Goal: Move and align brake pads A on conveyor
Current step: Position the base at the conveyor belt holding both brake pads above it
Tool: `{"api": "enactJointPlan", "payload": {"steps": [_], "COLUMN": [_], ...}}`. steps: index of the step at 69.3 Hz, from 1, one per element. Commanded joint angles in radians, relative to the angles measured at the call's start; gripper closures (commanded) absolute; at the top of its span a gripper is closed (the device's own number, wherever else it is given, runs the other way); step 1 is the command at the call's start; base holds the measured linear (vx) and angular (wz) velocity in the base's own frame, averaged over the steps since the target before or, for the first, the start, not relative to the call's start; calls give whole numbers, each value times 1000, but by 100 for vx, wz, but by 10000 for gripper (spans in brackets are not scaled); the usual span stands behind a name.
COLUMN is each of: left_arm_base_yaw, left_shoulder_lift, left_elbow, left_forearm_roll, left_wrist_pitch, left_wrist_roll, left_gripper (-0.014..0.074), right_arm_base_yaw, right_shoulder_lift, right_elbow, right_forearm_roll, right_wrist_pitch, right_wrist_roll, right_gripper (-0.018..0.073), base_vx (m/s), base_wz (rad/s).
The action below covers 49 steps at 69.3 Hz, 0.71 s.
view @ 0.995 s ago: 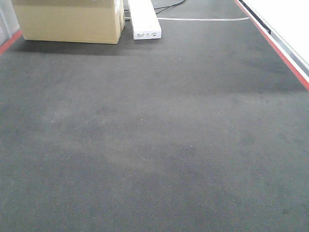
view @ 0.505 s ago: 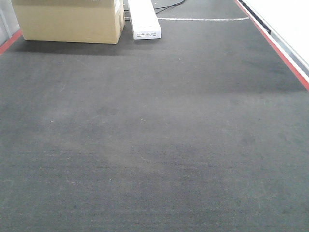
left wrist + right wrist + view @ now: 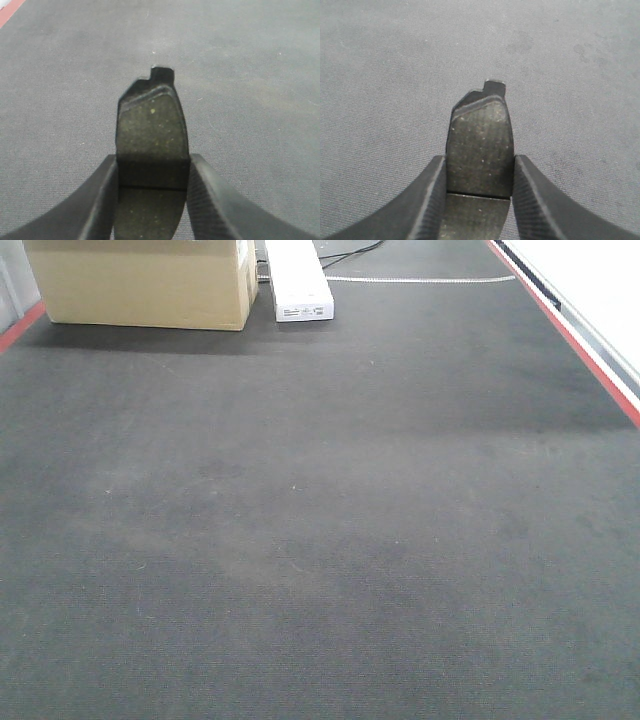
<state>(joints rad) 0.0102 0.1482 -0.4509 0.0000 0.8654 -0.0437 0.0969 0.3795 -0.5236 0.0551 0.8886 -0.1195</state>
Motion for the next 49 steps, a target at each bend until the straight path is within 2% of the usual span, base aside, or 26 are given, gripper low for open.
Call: {"api": "enactJointPlan", "payload": {"steps": [1,16,26,34,49], "left_arm_base_yaw": [-8,-8,-8,-8,-8], "left_shoulder_lift": [13,13,13,21,196], "left_elbow": [-29,-29,-29,-29,-87], "left_forearm_roll": [0,0,0,-30,-30], "left_wrist_pitch": [-95,-171,-172,-175,-194], "left_wrist_roll": [2,1,1,0,-1], "left_gripper": [602,602,602,602,602], "right_arm_base_yaw": [-7,-7,-7,-7,-7], "right_shoulder_lift": [8,8,8,8,8], "right_elbow": [-28,-28,-28,-28,-28], "right_forearm_roll": [-5,-5,-5,-5,-5], "right_wrist_pitch": [-85,-85,-85,-85,-85], "right_wrist_roll": [-9,-9,-9,-9,-9], "right_gripper": [566,566,566,566,566], "base_vx": [0,0,0,0,0], "base_wz": [0,0,0,0,0]}}
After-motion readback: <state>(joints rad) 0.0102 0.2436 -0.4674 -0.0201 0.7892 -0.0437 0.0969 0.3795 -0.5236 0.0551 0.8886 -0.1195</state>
